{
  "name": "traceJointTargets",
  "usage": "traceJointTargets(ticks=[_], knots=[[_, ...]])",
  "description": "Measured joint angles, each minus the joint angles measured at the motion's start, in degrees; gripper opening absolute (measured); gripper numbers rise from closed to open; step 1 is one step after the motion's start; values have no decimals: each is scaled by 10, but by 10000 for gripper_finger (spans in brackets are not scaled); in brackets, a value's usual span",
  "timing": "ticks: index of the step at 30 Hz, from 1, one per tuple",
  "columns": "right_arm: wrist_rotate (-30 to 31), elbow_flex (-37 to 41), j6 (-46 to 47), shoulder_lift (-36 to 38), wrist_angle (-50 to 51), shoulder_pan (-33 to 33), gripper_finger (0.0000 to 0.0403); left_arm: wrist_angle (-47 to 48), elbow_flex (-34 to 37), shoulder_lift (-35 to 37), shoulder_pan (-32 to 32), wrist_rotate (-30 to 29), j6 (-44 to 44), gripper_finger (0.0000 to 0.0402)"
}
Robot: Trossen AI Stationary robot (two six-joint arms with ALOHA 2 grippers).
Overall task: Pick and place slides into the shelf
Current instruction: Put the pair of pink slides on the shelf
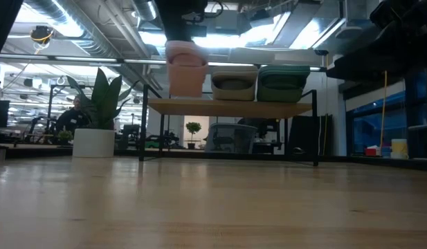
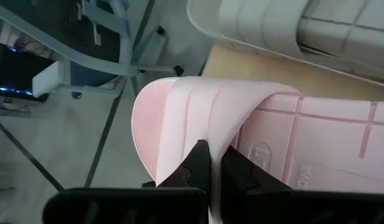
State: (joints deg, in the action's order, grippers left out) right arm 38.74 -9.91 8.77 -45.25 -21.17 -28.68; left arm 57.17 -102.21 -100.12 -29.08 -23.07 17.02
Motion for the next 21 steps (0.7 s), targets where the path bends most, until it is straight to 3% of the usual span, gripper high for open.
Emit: traceJointTargets(ticks=[21], knots=[[0, 0, 0, 0, 6, 0, 218, -6, 1, -38, -14, 24, 41, 2]])
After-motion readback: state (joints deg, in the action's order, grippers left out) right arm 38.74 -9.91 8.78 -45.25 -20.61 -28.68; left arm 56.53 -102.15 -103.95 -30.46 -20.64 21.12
